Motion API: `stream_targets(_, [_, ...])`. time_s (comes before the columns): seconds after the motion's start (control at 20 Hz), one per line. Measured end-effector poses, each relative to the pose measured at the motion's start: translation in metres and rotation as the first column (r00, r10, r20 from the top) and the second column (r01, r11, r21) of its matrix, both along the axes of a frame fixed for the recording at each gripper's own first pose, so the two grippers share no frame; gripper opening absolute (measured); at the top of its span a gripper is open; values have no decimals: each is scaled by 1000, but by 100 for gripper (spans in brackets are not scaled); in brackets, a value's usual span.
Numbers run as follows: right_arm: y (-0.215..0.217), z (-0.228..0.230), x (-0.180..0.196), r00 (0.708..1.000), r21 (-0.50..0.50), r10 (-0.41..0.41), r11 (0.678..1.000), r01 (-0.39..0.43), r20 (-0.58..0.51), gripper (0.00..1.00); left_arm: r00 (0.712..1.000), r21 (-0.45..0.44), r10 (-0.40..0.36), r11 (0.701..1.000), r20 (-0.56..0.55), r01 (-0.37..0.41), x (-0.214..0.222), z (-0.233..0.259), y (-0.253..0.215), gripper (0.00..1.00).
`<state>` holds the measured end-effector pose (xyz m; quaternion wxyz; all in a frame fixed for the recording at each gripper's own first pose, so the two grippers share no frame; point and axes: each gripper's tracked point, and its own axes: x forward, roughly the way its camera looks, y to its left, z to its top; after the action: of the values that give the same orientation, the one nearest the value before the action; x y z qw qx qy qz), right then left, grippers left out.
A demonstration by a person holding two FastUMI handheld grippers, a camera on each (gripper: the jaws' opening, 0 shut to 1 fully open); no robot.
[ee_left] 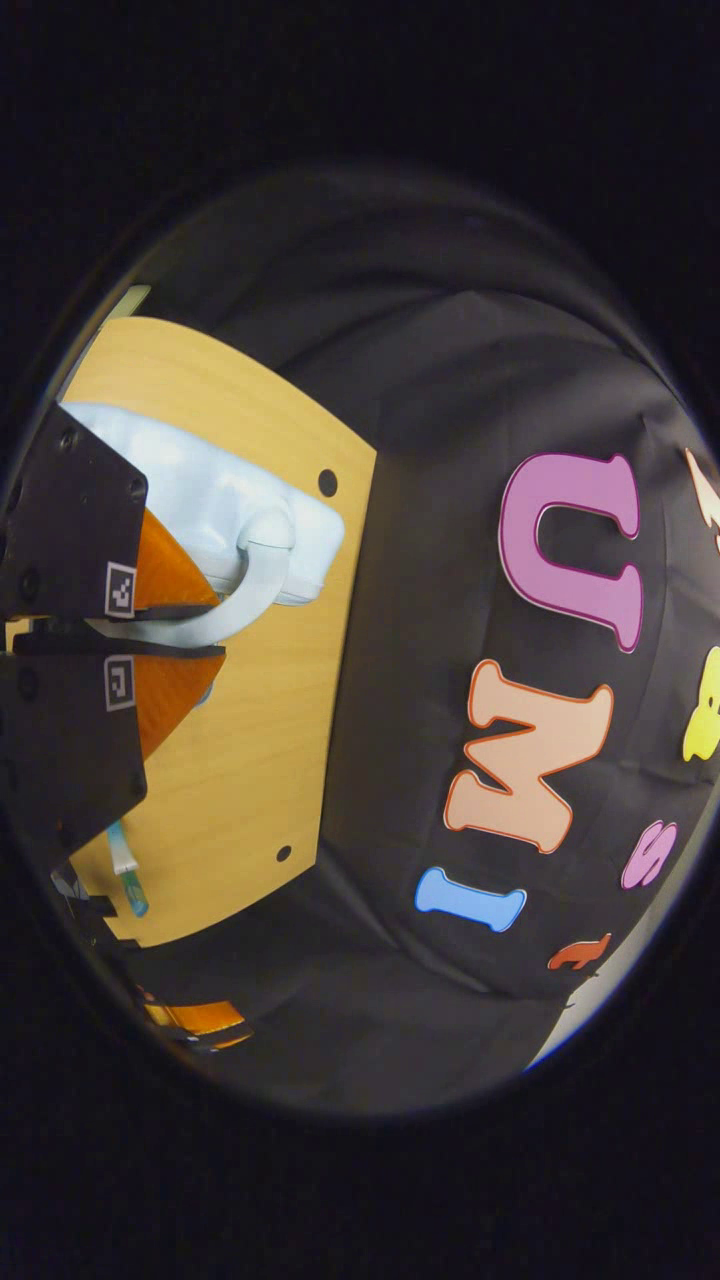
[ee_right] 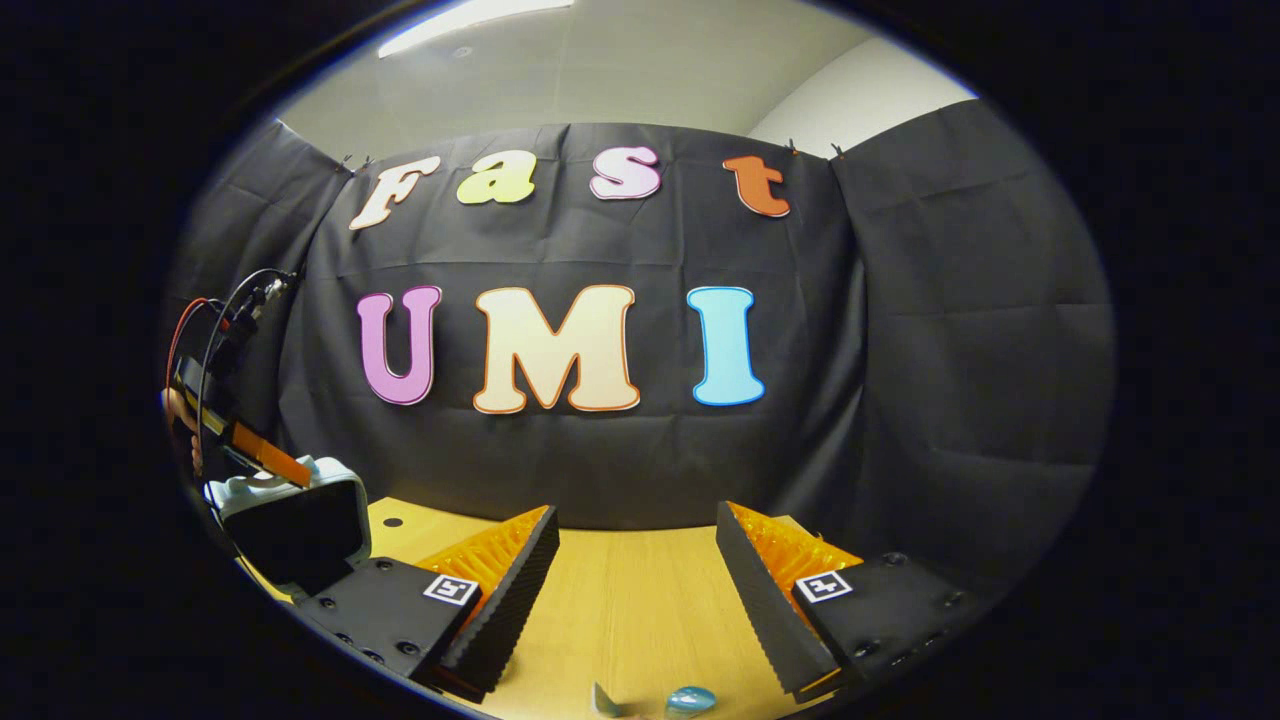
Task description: First open the suitcase, pack the skin care products into it, and then close the suitcase.
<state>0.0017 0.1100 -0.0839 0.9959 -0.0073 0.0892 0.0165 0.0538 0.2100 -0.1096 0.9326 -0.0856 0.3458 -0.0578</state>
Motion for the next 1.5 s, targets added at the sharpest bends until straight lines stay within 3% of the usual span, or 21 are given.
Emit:
stream_targets(0.15, [21,1,-1,1000,-3,5,1000,-5,1,99,1000,69,15,997,28,-17,4,4,41,0])
stream_targets(0.5, [59,7,-3,1000,-24,25,999,-24,18,99,995,115,76,990,65,-84,9,-2,113,0])
stream_targets(0.7, [69,11,-4,1000,-34,18,999,-17,23,99,985,23,150,988,86,-153,15,-5,143,0])
stream_targets(1.05, [83,9,-3,1000,-52,16,999,-15,18,99,969,15,236,971,73,-237,12,-30,207,0])
stream_targets(1.25, [87,10,-3,1000,-60,11,998,-10,15,99,954,4,298,954,19,-298,5,-58,240,0])
stream_targets(1.5, [88,6,-4,1000,-71,1,997,-2,-6,99,921,-72,387,918,-43,-390,-9,-99,277,0])
